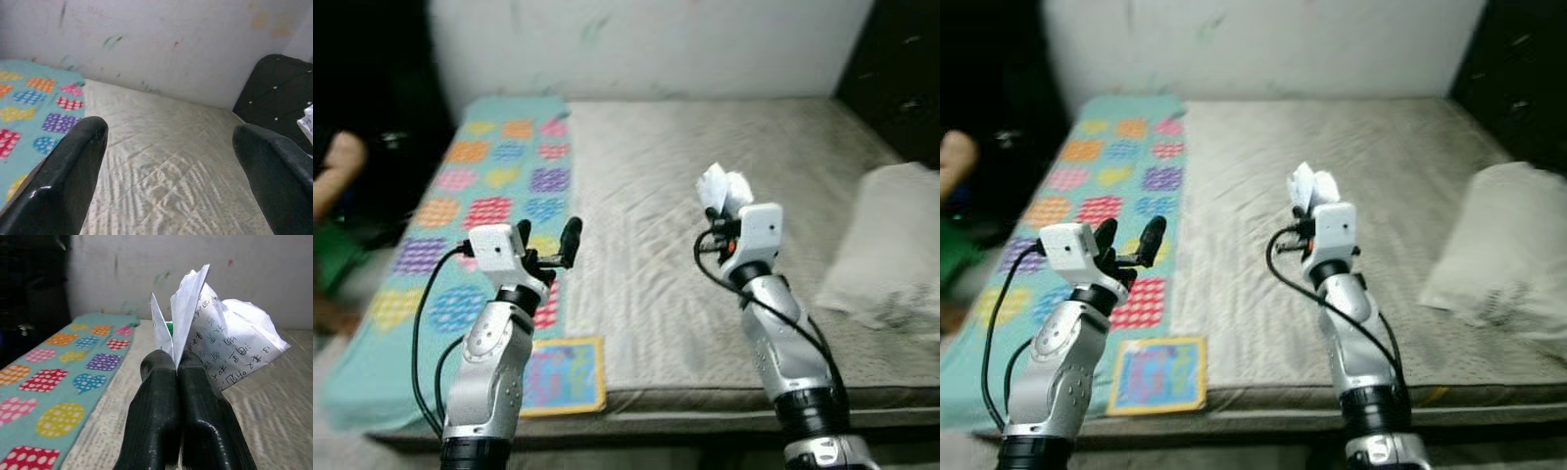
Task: Clean up the room
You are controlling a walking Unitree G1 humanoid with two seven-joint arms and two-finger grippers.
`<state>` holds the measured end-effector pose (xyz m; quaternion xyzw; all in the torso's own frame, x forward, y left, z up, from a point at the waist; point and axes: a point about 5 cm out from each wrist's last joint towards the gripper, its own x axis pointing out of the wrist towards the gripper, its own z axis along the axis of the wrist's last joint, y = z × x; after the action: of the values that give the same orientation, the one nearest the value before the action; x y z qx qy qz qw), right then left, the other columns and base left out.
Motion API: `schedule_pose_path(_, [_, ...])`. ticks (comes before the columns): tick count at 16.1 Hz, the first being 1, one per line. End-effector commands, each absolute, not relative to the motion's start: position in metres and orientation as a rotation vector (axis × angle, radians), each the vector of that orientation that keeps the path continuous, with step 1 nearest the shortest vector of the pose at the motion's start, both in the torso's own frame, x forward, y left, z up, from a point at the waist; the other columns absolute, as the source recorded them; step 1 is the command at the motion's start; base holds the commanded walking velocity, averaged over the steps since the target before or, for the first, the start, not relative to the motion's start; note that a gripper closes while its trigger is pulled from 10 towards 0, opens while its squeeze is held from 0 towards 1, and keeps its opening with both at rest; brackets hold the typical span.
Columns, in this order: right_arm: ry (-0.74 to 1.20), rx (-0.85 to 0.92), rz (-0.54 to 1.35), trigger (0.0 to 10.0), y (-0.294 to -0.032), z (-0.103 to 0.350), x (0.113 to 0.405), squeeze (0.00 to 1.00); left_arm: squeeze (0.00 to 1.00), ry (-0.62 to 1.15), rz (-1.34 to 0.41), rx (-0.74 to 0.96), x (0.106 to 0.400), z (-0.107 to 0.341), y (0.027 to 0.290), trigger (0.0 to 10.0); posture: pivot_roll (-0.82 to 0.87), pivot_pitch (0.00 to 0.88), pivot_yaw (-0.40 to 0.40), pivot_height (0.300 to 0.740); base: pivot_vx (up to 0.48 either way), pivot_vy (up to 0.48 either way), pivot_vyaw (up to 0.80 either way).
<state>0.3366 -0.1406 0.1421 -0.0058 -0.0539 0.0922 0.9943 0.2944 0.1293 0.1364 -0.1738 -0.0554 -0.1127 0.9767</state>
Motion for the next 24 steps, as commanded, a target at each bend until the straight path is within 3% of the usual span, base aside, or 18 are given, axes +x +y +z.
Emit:
schedule_pose_path(1, [-0.100, -0.015, 0.184, 10.0, -0.1421, 0.1401, 0.3365, 0.00, 0.00, -0.116, -0.247, -0.348, 0.2947, 0.1380, 0.1261, 10.0, -0.07, 0.000, 0.027, 0.740, 0.000, 0.000, 0.00])
schedule_pose_path(20, [-0.100, -0.035, 0.227, 10.0, -0.1385, 0.1384, 0.3361, 0.00, 0.00, -0.118, -0.251, -0.342, 0.2962, 0.1363, 0.1223, 10.0, -0.08, 0.000, 0.020, 0.740, 0.000, 0.455, 0.00])
schedule_pose_path(24, [-0.104, -0.031, 0.243, 10.0, -0.1352, 0.1391, 0.3346, 0.00, 0.00, -0.122, -0.246, -0.337, 0.2968, 0.1374, 0.1222, 10.0, -0.08, 0.000, 0.021, 0.740, 0.000, 0.085, 0.00])
